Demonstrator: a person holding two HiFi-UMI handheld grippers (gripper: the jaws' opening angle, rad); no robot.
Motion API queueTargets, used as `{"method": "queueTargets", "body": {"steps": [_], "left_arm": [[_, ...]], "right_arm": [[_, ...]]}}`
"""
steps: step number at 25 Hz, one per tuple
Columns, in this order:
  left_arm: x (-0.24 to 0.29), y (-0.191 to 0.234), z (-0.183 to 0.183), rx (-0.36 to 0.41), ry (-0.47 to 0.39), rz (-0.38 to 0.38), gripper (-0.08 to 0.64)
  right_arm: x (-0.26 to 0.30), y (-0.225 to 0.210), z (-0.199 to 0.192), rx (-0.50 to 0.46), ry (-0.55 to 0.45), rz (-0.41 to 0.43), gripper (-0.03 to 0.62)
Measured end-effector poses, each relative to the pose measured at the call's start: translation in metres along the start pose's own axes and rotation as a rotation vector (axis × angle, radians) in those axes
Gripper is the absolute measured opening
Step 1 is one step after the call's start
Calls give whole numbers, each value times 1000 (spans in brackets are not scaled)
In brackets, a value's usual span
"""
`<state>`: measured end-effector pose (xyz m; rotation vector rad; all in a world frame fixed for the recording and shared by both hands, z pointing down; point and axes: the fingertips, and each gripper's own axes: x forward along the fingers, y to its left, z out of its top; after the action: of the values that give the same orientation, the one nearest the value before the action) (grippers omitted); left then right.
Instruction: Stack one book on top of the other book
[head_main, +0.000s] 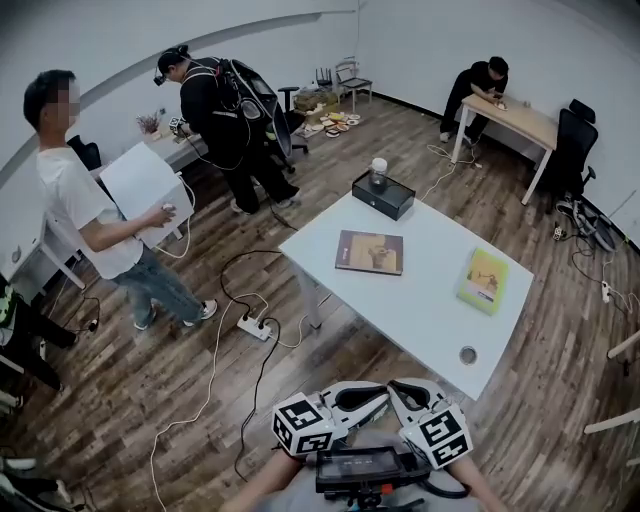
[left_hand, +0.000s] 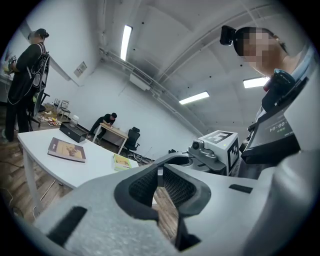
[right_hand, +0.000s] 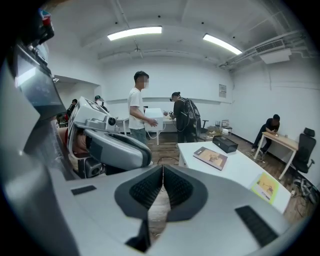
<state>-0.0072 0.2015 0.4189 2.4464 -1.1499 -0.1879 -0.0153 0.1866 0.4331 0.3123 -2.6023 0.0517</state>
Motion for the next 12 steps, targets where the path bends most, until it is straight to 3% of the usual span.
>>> {"method": "queueTargets", "body": {"steps": [7, 12], "left_arm": [[42, 59, 26, -11, 36, 4, 41], [90, 96, 49, 1, 79, -55, 41]], "right_arm": [[37, -66, 13, 32, -40, 5, 29], [51, -129, 22, 94, -94, -45, 29]]}}
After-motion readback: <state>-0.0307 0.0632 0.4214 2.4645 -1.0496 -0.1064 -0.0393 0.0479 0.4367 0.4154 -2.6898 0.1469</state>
